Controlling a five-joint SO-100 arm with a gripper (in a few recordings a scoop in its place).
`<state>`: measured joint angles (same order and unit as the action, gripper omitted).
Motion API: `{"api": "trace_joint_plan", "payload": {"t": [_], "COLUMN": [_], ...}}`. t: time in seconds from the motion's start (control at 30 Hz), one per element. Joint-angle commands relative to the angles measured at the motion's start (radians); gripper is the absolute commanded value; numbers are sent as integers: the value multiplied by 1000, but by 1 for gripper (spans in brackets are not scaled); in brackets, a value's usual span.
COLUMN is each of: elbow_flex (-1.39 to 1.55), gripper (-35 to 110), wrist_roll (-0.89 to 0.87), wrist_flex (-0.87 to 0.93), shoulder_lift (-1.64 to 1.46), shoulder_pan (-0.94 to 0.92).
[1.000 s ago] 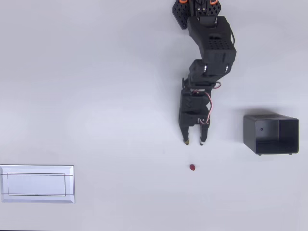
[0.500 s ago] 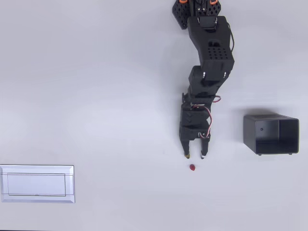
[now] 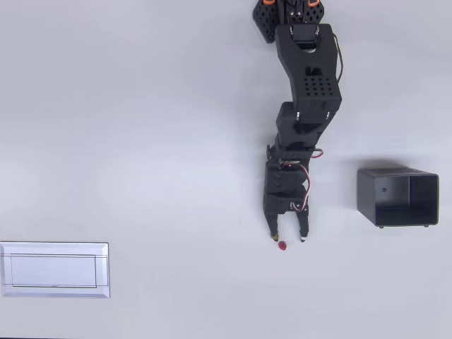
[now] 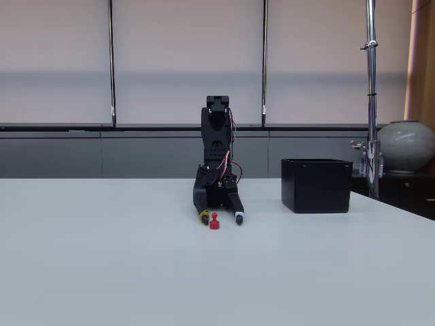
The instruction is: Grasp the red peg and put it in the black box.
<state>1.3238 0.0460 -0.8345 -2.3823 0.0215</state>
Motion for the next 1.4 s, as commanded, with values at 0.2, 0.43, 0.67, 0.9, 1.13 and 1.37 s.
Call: {"api": "trace_joint_plan", "payload": {"t": [0.2,0.43,0.67,0.9,1.13,1.37], "elbow_flex": [100,146,146,146,146,146], "gripper": [24,24,23,19,13,4], "wrist_roll": [14,11,28,40,35,46], "wrist_flex": [5,35,63,63,63,63], "shoulder_lift": [-44,-66,-54,-54,-55,-55], "shoulder_pan": [-14,-18,-20,-23,-23,-23]}}
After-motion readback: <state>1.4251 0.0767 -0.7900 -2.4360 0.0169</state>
